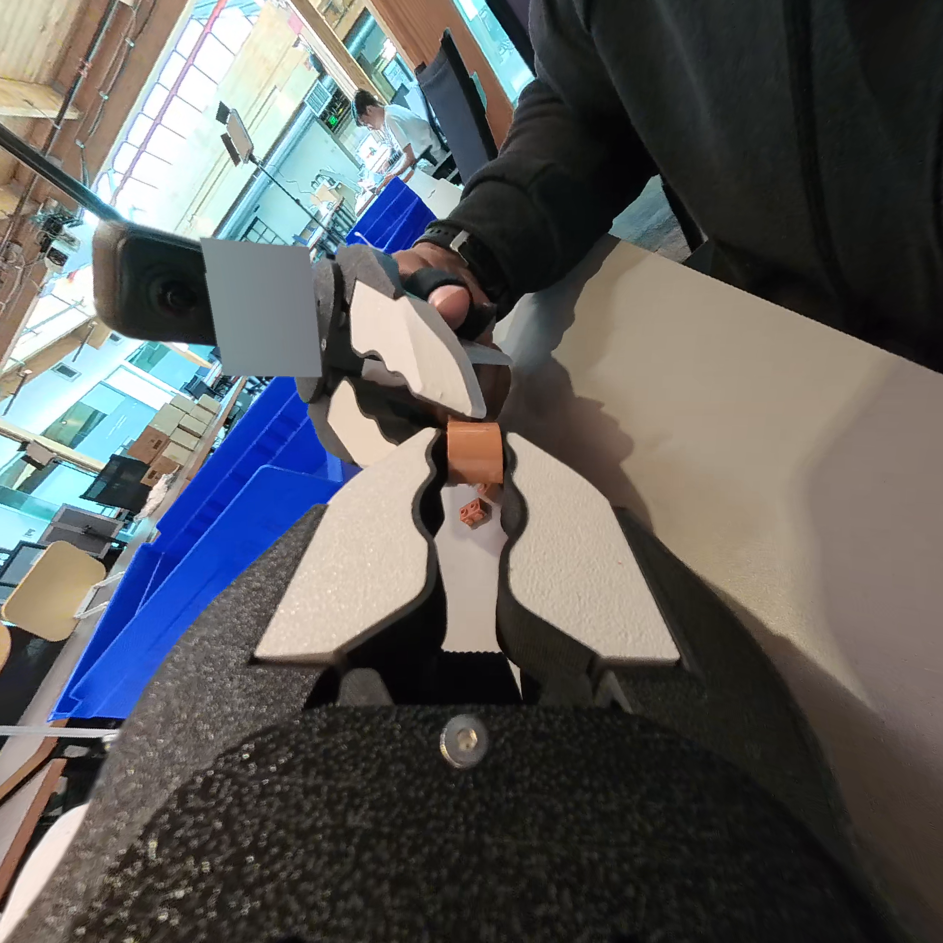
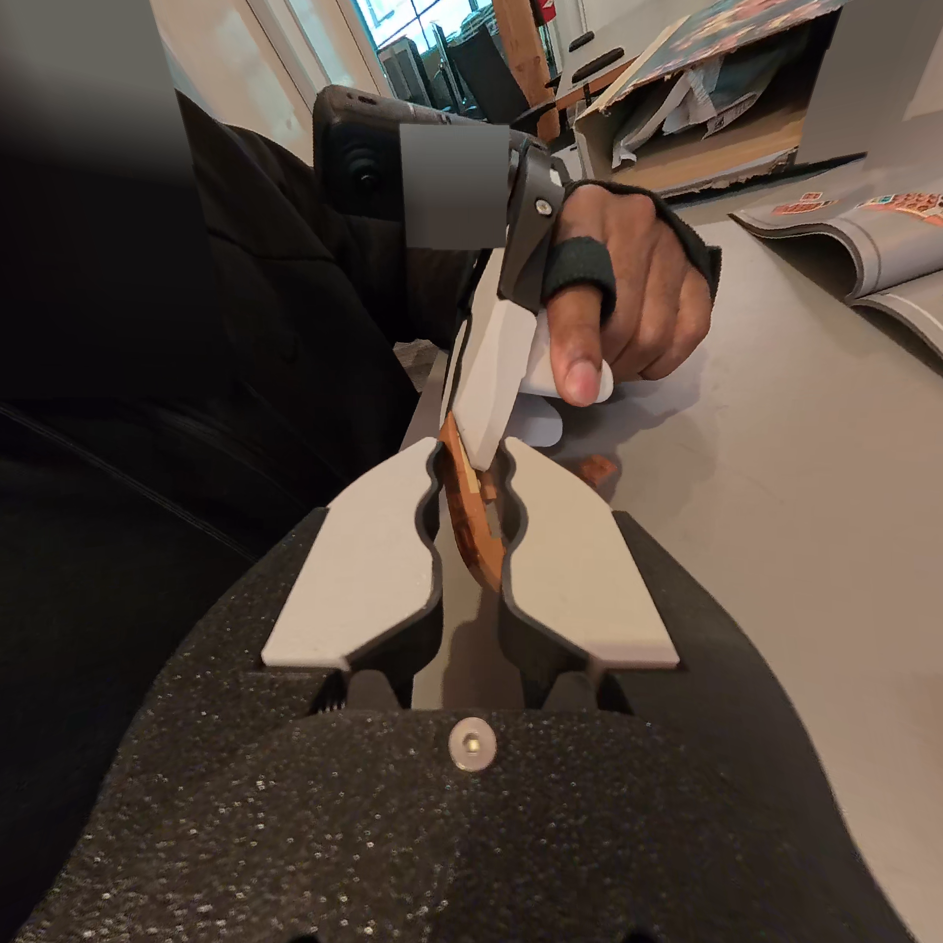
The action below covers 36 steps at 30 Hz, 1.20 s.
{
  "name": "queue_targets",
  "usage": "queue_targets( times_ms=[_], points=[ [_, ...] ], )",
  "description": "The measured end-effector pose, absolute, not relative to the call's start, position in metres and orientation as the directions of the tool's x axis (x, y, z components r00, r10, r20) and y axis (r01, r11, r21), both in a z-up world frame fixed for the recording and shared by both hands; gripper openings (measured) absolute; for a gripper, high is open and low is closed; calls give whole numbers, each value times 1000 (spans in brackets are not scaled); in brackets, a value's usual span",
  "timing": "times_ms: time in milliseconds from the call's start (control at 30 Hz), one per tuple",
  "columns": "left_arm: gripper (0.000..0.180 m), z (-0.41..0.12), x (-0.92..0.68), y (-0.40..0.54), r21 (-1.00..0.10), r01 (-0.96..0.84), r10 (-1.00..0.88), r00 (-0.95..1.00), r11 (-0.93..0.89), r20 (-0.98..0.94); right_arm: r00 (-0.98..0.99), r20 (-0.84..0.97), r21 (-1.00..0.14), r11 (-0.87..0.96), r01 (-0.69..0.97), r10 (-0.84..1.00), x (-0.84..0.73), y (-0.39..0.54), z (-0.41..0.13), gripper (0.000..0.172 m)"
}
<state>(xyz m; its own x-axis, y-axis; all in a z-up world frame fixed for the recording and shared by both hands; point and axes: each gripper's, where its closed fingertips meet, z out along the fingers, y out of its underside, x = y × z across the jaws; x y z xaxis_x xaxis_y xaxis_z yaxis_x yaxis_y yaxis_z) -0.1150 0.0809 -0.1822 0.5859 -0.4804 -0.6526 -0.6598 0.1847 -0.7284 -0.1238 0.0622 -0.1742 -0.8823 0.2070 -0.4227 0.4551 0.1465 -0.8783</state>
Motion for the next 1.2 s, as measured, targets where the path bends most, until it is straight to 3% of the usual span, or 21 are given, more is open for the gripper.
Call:
queue_targets(
  times_ms=[300, 700, 767, 833, 933, 1067, 1200],
  points=[
    [18, -182, -112, 79, -683, -700, -463, 545, 209, -700, -854, -497, -847, 128, 516, 151, -120, 60, -174, 17],
    [18, -182, -113, 82, -707, -680, -466, 569, 196, -677, -863, -481, -857, 126, 500, 153, -121, 62, -173, 17],
    [18, -173, -123, 86, -775, -609, -437, 658, 170, -613, -864, -464, -875, 52, 482, 196, -131, 67, -164, 20],
    [18, -165, -131, 89, -855, -502, -441, 742, 131, -504, -882, -402, -907, 27, 421, 247, -138, 71, -156, 38],
    [18, -161, -150, 95, -940, -341, -414, 852, 26, -321, -897, -214, -967, 44, 250, 388, -150, 84, -145, 48],
    [18, -158, -168, 101, -996, -42, -383, 924, -82, -7, -830, 87, -983, 182, 18, 551, -163, 98, -139, 43],
    [18, -150, -186, 104, -937, 329, -347, 870, -117, 349, -701, 331, -929, 347, -125, 632, -174, 105, -139, 36]
  ],
)
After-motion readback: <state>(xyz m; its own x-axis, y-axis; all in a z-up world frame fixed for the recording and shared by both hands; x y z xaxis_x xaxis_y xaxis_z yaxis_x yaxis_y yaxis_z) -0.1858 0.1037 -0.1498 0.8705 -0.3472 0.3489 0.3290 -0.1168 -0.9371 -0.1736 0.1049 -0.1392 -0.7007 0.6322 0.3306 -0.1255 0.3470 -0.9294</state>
